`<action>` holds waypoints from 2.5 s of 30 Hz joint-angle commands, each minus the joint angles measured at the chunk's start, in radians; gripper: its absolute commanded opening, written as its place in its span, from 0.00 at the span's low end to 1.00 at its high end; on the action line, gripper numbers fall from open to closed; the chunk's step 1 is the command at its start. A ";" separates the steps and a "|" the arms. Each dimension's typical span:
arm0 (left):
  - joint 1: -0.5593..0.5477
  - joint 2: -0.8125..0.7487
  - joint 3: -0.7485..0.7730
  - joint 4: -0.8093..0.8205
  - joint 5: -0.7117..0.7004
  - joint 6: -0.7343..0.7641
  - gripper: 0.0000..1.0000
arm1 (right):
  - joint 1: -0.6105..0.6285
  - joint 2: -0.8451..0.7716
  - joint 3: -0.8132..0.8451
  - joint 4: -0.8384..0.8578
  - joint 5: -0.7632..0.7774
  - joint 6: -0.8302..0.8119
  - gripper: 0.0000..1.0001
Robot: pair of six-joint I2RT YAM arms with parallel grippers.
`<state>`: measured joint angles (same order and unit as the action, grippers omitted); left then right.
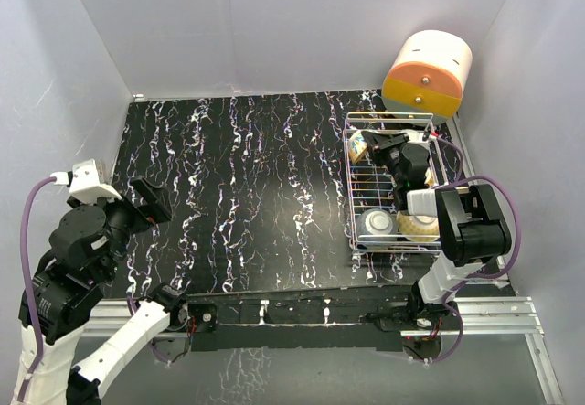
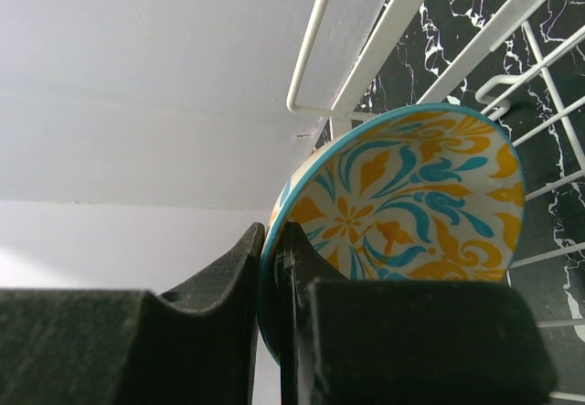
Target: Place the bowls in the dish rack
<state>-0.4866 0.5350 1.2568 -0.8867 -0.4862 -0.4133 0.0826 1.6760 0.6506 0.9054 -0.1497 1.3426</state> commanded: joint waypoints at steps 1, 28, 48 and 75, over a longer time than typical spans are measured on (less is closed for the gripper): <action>-0.004 -0.002 0.017 -0.015 -0.016 -0.001 0.97 | 0.014 0.000 -0.025 0.123 0.033 0.026 0.09; -0.004 -0.014 -0.034 0.018 0.034 -0.021 0.97 | 0.013 -0.203 -0.273 -0.074 0.083 0.059 0.37; -0.004 -0.051 -0.080 0.031 0.053 -0.043 0.97 | 0.013 -0.403 -0.227 -0.526 0.069 0.032 0.51; -0.004 -0.086 -0.100 0.048 0.073 -0.048 0.97 | 0.012 -0.573 -0.054 -0.926 0.017 -0.027 0.56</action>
<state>-0.4866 0.4480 1.1595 -0.8600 -0.4259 -0.4652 0.0978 1.1355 0.5480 0.0090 -0.1196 1.3331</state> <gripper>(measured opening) 0.970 0.559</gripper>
